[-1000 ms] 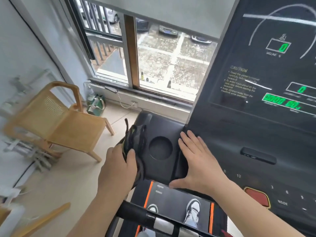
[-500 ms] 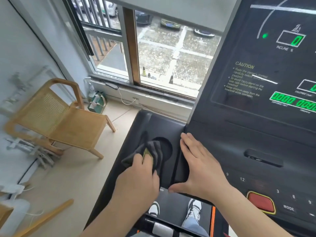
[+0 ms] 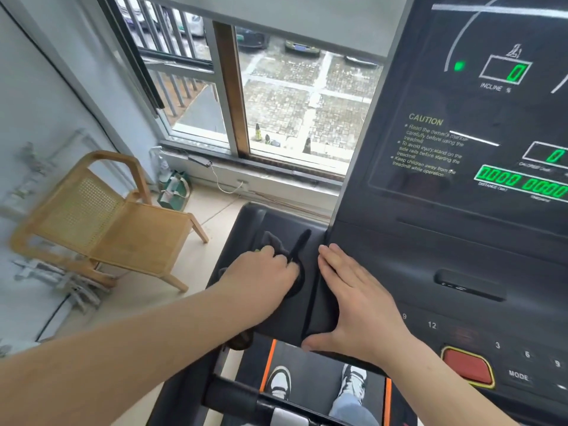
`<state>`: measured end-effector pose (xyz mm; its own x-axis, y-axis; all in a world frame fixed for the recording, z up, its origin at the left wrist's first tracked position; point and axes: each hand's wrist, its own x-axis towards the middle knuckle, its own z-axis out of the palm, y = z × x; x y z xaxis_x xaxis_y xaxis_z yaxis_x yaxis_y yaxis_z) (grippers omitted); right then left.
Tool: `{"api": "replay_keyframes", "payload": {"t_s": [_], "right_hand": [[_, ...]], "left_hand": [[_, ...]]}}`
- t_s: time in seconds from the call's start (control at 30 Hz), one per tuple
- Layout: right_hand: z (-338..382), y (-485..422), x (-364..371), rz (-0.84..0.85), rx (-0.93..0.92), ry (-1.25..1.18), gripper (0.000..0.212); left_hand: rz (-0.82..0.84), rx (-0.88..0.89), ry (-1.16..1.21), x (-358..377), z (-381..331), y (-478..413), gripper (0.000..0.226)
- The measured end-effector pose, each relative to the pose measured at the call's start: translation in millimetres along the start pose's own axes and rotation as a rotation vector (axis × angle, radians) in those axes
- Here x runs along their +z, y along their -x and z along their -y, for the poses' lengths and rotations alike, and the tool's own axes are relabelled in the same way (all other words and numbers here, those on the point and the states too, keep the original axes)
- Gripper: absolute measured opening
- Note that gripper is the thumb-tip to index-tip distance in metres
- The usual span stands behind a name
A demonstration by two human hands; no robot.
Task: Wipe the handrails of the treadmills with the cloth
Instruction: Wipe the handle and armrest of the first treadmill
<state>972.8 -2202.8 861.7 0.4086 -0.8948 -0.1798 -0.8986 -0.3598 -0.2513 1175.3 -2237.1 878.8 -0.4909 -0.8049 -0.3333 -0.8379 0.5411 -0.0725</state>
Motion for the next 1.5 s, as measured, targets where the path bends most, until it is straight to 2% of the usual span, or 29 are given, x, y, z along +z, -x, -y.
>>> {"api": "replay_keyframes", "payload": {"t_s": [0.1, 0.2, 0.23, 0.27, 0.3, 0.33, 0.4, 0.47, 0.53, 0.57, 0.6, 0.67, 0.73, 0.8, 0.87, 0.9, 0.93, 1.0, 1.07, 1.2, 1.27, 1.43, 1.5], "right_hand": [[1.7, 1.1, -2.2, 0.004, -0.007, -0.005, 0.142], [0.7, -0.9, -1.0, -0.009, 0.000, -0.021, 0.144], [0.4, -0.4, -0.9, -0.011, 0.004, -0.023, 0.144], [0.4, -0.2, -0.6, -0.009, 0.006, -0.022, 0.144], [0.9, -0.4, -0.7, -0.007, 0.005, -0.021, 0.144], [1.5, -0.6, -1.1, -0.011, 0.005, -0.025, 0.143], [2.2, -1.1, -2.2, -0.010, 0.005, -0.032, 0.143], [3.9, -1.2, -3.1, 0.005, 0.003, -0.027, 0.144], [4.2, -0.9, -3.0, 0.009, 0.004, -0.025, 0.145], [4.1, -0.7, -2.9, 0.006, 0.007, -0.025, 0.145], [3.8, -0.5, -2.2, 0.005, 0.010, -0.023, 0.145], [3.3, -0.2, -1.1, 0.000, 0.011, -0.020, 0.146], [3.6, 0.8, -0.8, -0.010, 0.014, -0.030, 0.146], [4.7, 1.0, -1.4, -0.010, 0.012, -0.039, 0.147], [5.0, 1.1, -1.6, -0.013, 0.015, -0.044, 0.147], [4.5, 1.4, -1.7, -0.016, 0.016, -0.046, 0.146], [4.4, 1.9, -1.6, -0.017, 0.015, -0.046, 0.144], [5.0, 2.2, -2.2, -0.008, 0.008, -0.040, 0.140], [5.4, 2.6, -3.4, 0.007, 0.009, -0.054, 0.139], [5.6, 3.0, -2.5, 0.016, -0.006, -0.036, 0.143], [5.8, 2.9, -1.6, 0.009, -0.003, -0.033, 0.143], [6.0, 1.6, -1.1, -0.020, 0.009, -0.030, 0.146], [6.4, 0.4, -1.5, -0.017, 0.010, -0.028, 0.147]], "left_hand": [[0.006, -0.299, 0.453, -11.5, -15.4, -14.5, 0.009], [0.055, -0.619, 1.070, -5.7, -9.1, -25.4, 0.008], [0.048, -0.658, 1.221, -5.0, -5.5, -25.7, 0.009], [0.053, -0.655, 1.276, -6.0, -3.6, -24.6, 0.011], [0.073, -0.607, 1.221, -7.3, -3.4, -23.1, 0.013], [0.107, -0.513, 1.059, -8.7, -4.5, -21.6, 0.014], [0.143, -0.249, 0.553, -8.4, -9.4, -16.6, 0.015], [0.037, 0.032, 0.058, -6.3, -6.6, -7.7, 0.026], [-0.081, 0.230, -0.182, 1.6, 3.1, -0.8, 0.033], [-0.112, 0.256, -0.228, 5.8, 7.1, 0.4, 0.034], [-0.121, 0.224, -0.213, 7.4, 7.7, 0.1, 0.033], [-0.094, 0.045, -0.032, 3.8, -2.8, -6.3, 0.028], [-0.008, -0.220, 0.284, -5.2, -14.9, -14.9, 0.022], [0.066, -0.465, 0.712, -11.1, -12.8, -21.4, 0.020], [0.066, -0.612, 1.073, -7.6, -6.4, -20.6, 0.020], [0.034, -0.626, 1.161, -8.7, -7.2, -14.2, 0.020], [-0.003, -0.574, 1.129, -6.8, -10.9, -5.5, 0.020], [-0.089, -0.380, 0.842, 5.0, -29.8, 19.1, 0.019], [-0.197, -0.230, 0.606, 26.5, -55.5, 53.1, 0.031], [-0.315, -0.125, 0.514, 71.6, -68.6, 91.7, 0.048], [-0.398, -0.155, 0.440, 71.4, -66.3, 77.3, 0.045], [-0.451, -0.396, 0.413, 18.9, -33.9, -19.1, 0.033], [-0.399, -0.460, 0.413, 3.9, -23.8, -50.0, 0.032]]}}
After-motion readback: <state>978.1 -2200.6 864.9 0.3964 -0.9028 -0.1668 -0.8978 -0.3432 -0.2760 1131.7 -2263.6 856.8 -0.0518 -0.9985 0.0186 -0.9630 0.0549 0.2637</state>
